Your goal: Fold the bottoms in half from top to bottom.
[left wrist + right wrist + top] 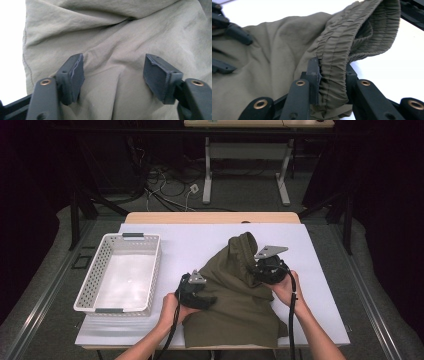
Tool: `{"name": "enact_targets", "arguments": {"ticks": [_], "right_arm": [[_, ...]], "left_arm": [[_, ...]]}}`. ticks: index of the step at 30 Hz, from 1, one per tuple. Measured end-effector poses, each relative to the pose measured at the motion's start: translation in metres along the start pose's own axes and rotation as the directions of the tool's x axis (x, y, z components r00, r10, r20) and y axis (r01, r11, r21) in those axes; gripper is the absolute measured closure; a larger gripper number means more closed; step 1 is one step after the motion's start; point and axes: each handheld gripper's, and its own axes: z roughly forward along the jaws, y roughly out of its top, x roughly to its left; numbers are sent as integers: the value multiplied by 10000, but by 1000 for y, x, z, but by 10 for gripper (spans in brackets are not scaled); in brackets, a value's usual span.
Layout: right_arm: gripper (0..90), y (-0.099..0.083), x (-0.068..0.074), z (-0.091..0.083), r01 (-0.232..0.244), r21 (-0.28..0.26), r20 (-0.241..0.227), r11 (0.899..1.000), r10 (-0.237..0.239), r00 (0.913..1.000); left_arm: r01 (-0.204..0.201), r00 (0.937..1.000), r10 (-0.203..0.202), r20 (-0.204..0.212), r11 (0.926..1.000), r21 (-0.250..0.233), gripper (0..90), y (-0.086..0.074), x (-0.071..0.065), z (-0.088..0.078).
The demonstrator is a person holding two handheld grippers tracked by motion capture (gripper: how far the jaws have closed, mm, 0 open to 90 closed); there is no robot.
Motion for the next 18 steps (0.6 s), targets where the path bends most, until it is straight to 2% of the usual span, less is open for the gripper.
{"name": "enact_targets", "arguments": {"ticks": [3, 8, 10, 18], "right_arm": [[738, -1, 9, -1, 218, 5, -209, 9998, -217, 9995], [723, -5, 24, 1, 514, -123, -508, 9986, -520, 9974], [718, -7, 29, 1, 553, -186, -618, 9983, -564, 9965], [699, -17, 48, 4, 1032, -130, -1024, 9946, -1040, 9893]], "left_arm": [[44, 10000, -44, -16, 10000, 8, 269, -1, -1, -2], [-208, 9998, 209, -63, 9997, 154, 237, -2, -1, -4], [-200, 9997, 201, -128, 9998, 55, 222, -3, -1, -5], [-364, 9991, 371, -227, 9990, 276, 173, -6, -2, -14]]}}
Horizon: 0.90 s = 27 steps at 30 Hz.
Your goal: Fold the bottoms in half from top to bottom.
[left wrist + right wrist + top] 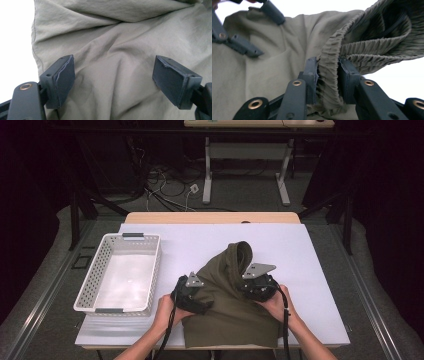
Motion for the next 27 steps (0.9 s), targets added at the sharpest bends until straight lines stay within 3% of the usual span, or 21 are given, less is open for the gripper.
{"name": "enact_targets", "arguments": {"ticks": [4, 12, 22, 27], "right_arm": [[657, -6, 10, 4, 136, 81, -207, 9999, -134, 9997], [526, -15, 23, 12, 152, 280, -1103, 9995, -120, 9938], [460, -30, 26, 18, 412, 1003, -1074, 9941, -304, 9938], [401, -30, 24, 13, 296, 809, -1204, 9963, -197, 9925]], "left_arm": [[-29, 10000, 29, -38, 10000, -1, 165, -2, 0, -4], [-178, 9997, 178, -137, 9998, 49, 162, -3, -1, -8], [7, 9998, -13, -196, 9996, -290, 145, -5, -1, -17], [54, 9996, -66, -259, 9989, -458, 144, 2, 1, -19]]}}
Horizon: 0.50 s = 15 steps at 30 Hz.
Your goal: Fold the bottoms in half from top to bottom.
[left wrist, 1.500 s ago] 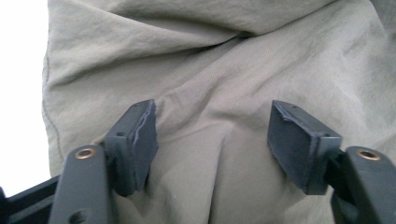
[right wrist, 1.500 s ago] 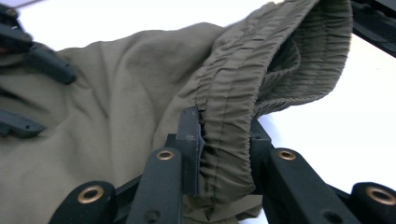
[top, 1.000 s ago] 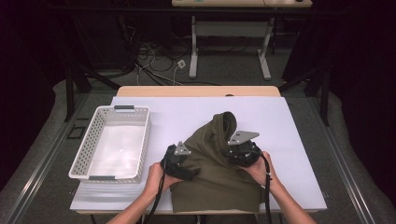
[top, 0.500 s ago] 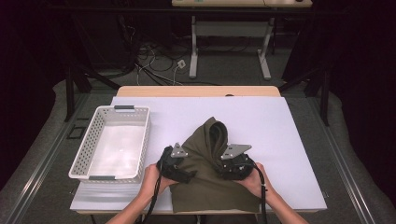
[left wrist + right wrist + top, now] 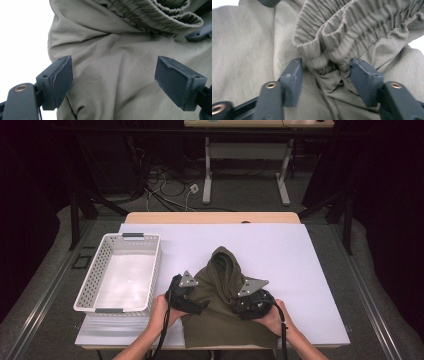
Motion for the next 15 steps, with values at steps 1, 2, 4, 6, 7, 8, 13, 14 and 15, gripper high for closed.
{"name": "enact_targets", "arguments": {"ticks": [1, 2, 4, 6, 7, 8, 13, 14, 15], "right_arm": [[380, 0, -1, -1, -32, -18, 49, 10000, 32, 10000], [356, 0, -2, -4, -89, -34, 81, 10000, 89, 9999], [347, -1, -5, -6, -232, -133, 76, 9996, 233, 9997], [348, -2, -7, -7, -257, -99, 194, 9996, 259, 9995], [354, -3, -8, -6, -377, -87, 257, 9993, 379, 9989], [355, -4, -8, -6, -412, -120, 287, 9991, 415, 9987], [418, 1, -5, 1, -489, -411, 1179, 9980, 534, 9916], [465, 1, -5, 2, -509, -526, 1298, 9973, 574, 9899], [507, 2, -4, 3, -475, -578, 1462, 9972, 555, 9877]], "left_arm": [[54, 10000, -54, 35, 10000, -25, 145, 1, 0, 0], [41, 10000, -40, 29, 10000, -87, 145, 3, 0, -1], [44, 10000, -44, -23, 9999, -100, 146, 6, 0, -1], [74, 10000, -74, 3, 9999, -149, 147, 8, 1, 0], [68, 10000, -68, 17, 9999, -120, 147, 9, 1, -1], [82, 10000, -82, 8, 9998, -182, 148, 10, 1, 0], [145, 9999, -145, 53, 9999, -33, 150, 11, 2, 3], [139, 9999, -139, 54, 9999, -48, 150, 10, 1, 4], [116, 9999, -116, 23, 9999, -7, 150, 9, 1, 4]]}}
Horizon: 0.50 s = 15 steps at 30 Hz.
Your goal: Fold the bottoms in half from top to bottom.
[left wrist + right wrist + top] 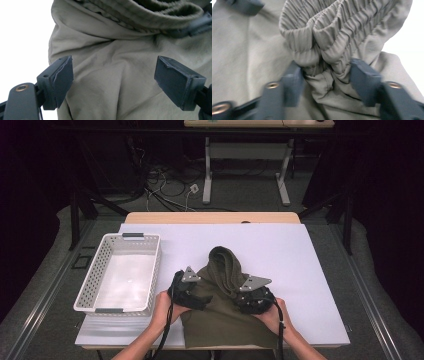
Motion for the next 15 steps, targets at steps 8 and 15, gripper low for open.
{"name": "enact_targets", "arguments": {"ticks": [8, 15], "right_arm": [[787, -2, 3, -7, 463, -358, 368, 9983, -450, 9983], [777, -8, 17, -19, 1517, -130, -128, 9883, -1518, 9883]], "left_arm": [[88, 9999, -88, 63, 9999, 98, 153, -4, 2, 2], [100, 9999, -100, 127, 9999, -11, 152, -5, 0, -5]]}}
